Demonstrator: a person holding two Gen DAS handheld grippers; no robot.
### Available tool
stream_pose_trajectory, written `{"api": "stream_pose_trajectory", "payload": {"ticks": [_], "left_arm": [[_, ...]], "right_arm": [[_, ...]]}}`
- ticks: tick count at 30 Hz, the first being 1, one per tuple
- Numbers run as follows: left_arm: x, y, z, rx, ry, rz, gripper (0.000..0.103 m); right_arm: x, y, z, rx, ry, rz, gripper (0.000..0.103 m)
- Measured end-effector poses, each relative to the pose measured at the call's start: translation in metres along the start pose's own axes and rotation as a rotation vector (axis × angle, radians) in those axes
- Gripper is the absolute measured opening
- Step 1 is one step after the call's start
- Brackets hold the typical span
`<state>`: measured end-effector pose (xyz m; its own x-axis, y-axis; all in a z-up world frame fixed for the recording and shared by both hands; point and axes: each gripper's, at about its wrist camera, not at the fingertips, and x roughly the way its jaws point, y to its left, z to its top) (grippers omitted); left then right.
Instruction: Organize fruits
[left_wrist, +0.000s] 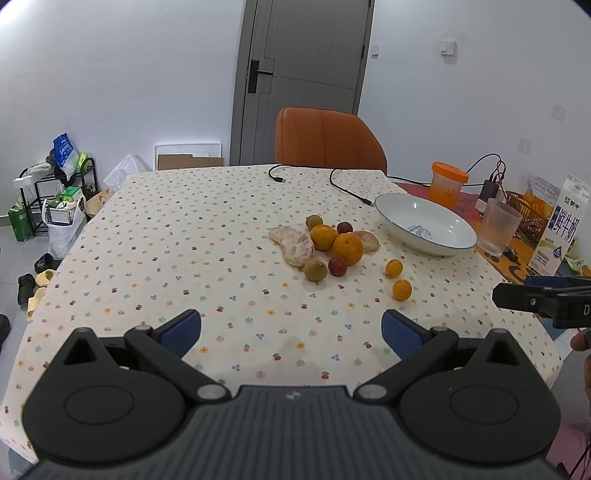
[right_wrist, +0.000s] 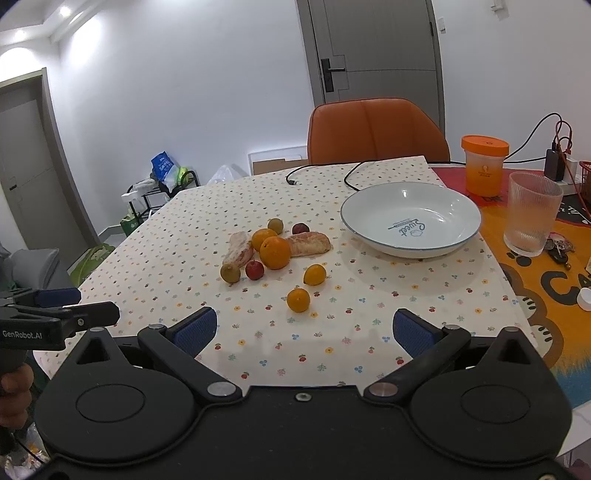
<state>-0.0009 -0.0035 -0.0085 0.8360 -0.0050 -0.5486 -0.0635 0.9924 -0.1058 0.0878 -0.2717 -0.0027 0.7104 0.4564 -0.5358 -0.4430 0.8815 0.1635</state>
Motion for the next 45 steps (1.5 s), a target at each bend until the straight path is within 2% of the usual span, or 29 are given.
{"api": "stream_pose_trajectory", "payload": {"ticks": [32, 45], "left_arm": [[0.001, 0.003, 0.001, -0.009, -0.001, 0.003, 0.103], [0.019, 0.013, 0.004, -0.025, 0.008, 0.014, 0.103]], "right_arm": [[0.001, -0.001, -0.001, 0.000, 0.004, -0.005, 0.103], [0.018, -0.005, -0.004, -0.016, 0.021, 0.000, 0.103]]}}
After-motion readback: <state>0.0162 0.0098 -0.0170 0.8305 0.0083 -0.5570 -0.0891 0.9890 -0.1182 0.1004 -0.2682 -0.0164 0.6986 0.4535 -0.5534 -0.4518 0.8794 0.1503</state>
